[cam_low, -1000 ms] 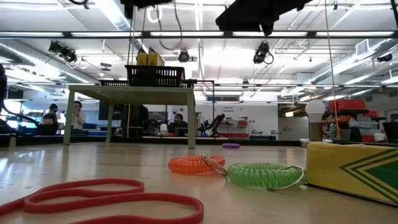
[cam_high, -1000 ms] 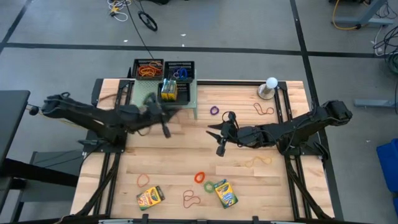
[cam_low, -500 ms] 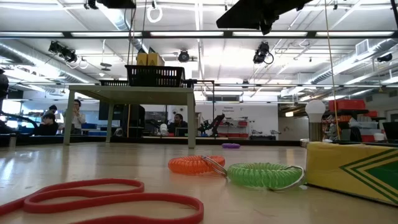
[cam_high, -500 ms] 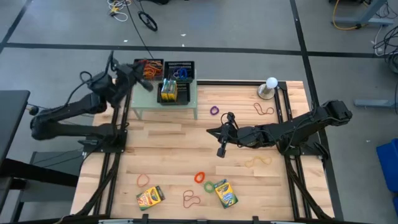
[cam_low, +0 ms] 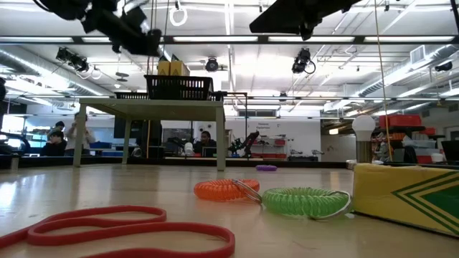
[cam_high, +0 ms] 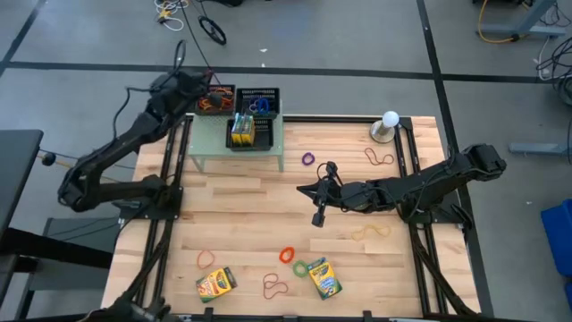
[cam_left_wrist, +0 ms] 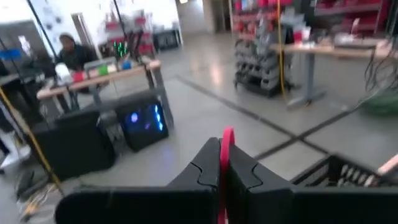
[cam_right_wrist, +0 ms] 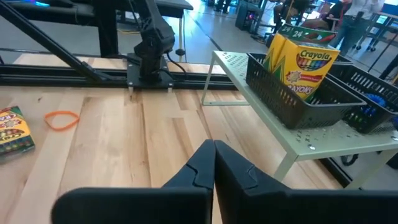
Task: Pick & Place Office Desk Supplies
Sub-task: Put the red rubber band into the top left black bin on the shelf, then put the violet spring keychain into the top right black bin on the shelf
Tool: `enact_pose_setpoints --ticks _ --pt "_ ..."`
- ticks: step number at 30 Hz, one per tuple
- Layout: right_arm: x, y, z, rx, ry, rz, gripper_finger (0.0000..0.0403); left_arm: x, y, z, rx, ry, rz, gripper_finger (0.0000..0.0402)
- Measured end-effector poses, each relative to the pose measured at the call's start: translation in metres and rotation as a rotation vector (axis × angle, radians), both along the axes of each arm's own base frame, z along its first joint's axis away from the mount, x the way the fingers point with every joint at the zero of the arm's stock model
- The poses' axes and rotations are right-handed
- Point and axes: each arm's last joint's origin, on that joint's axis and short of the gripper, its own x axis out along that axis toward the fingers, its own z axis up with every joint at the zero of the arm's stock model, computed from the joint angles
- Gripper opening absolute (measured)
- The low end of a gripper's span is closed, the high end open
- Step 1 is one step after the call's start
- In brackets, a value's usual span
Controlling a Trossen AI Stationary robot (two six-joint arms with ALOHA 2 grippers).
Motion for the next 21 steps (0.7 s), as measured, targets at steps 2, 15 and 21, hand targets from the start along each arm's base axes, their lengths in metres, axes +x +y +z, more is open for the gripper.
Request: enact_pose_setpoints --ticks 2,15,21 --pt "0.0 0.0 0.0 -0.001 0.004 0.0 0.0011 0.001 0.013 -0.009 -0.035 0.024 0.028 0.0005" --pt "0.0 0.0 -0.002 -0.016 0.026 0.022 0.001 0.003 0.033 -0.03 -0.29 0.096 0.085 0.0093" --pt "0.0 0.0 -0.002 -0.022 0.028 0.021 0.0013 -0.001 0.028 -0.004 -0.384 0.152 0.08 0.0146"
